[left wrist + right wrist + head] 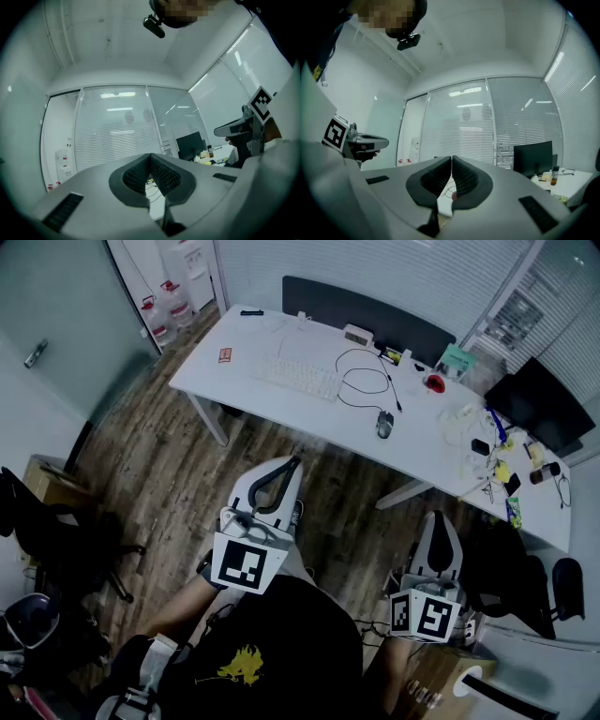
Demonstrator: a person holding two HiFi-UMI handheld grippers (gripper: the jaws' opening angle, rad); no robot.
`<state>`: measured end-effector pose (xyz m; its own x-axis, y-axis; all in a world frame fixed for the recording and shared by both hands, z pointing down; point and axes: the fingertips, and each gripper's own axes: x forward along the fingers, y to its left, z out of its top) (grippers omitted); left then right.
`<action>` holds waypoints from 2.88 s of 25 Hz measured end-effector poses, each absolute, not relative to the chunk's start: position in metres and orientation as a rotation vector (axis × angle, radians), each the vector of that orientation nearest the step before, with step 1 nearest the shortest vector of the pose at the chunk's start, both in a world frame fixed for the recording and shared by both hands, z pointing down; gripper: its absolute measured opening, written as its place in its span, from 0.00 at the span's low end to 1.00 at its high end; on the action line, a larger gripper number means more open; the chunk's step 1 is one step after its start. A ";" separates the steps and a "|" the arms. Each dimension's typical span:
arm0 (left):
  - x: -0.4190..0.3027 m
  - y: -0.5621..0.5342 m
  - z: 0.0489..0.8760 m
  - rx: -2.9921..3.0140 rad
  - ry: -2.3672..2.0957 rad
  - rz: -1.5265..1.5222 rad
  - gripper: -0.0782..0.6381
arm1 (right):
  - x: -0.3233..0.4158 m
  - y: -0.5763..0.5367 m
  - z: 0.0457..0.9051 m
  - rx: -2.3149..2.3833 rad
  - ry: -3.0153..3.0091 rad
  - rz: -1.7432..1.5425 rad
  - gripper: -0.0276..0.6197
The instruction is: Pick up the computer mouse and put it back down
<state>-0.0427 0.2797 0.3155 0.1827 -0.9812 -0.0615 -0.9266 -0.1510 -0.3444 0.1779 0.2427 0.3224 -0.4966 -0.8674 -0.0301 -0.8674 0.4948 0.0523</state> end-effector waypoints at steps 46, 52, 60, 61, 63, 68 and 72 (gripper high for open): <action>-0.036 0.231 0.332 -2.320 1.849 -0.072 0.89 | 0.194 0.216 0.355 1.704 -2.714 0.149 0.97; -0.033 0.236 0.336 -2.308 1.844 -0.126 0.93 | 0.191 0.206 0.351 1.704 -2.728 0.078 0.97; -0.042 0.228 0.354 -2.332 1.846 -0.192 0.93 | 0.179 0.187 0.369 1.669 -2.709 0.142 0.97; -0.045 0.224 0.357 -2.338 1.853 -0.195 0.93 | 0.177 0.182 0.371 1.668 -2.703 0.154 0.97; -0.050 0.213 0.362 -2.353 1.872 -0.190 0.93 | 0.173 0.173 0.377 1.668 -2.690 0.175 0.97; -0.071 0.171 0.370 -2.395 1.905 -0.213 0.93 | 0.152 0.128 0.393 1.640 -2.649 0.233 0.97; -0.081 0.119 0.379 -2.420 1.900 -0.209 0.93 | 0.140 0.081 0.411 1.606 -2.590 0.287 0.97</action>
